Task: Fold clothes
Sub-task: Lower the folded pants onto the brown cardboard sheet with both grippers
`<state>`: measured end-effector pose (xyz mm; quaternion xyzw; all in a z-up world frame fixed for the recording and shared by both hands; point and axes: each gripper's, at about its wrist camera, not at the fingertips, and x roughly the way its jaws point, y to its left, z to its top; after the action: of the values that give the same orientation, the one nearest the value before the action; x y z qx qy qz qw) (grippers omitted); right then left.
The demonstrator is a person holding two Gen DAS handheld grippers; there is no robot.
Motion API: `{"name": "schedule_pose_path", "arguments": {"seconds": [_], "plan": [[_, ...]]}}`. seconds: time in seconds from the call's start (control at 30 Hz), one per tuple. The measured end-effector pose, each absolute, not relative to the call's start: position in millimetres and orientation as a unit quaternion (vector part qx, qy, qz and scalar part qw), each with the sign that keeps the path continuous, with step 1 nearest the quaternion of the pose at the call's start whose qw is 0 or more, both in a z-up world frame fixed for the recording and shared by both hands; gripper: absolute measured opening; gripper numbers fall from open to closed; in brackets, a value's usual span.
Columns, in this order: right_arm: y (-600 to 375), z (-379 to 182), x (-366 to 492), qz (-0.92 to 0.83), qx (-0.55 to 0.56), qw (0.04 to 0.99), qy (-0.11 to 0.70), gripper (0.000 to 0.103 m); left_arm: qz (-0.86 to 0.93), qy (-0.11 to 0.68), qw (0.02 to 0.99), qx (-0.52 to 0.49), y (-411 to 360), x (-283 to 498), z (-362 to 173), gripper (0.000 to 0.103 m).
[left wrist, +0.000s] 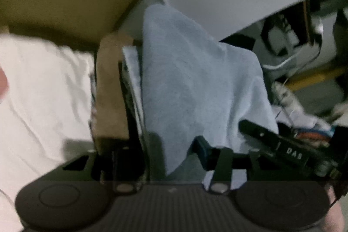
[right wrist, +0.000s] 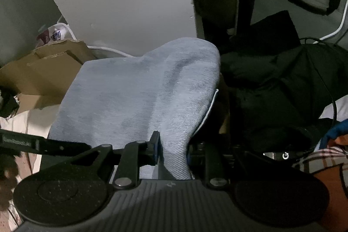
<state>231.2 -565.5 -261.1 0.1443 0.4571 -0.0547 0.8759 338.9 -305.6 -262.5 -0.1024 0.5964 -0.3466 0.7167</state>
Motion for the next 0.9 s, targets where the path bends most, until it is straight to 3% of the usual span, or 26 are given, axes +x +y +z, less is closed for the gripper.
{"name": "schedule_pose_path", "arguments": {"seconds": [0.43,0.8,0.9], "plan": [[-562.1,-259.1,232.4,-0.058,0.132,0.880,0.453,0.024,-0.356,0.542,0.761,0.012,-309.0,358.4,-190.0,0.048],[-557.2,-259.9,236.0,-0.064,0.117,0.883,0.451,0.026,-0.397,0.530,0.746,0.065,-355.9,354.0,-199.0,0.047],[-552.6,-261.7,236.7,-0.068,0.104,0.884,0.452,0.033,-0.393,0.539,0.740,0.084,-361.9,348.3,-217.7,0.047]]}}
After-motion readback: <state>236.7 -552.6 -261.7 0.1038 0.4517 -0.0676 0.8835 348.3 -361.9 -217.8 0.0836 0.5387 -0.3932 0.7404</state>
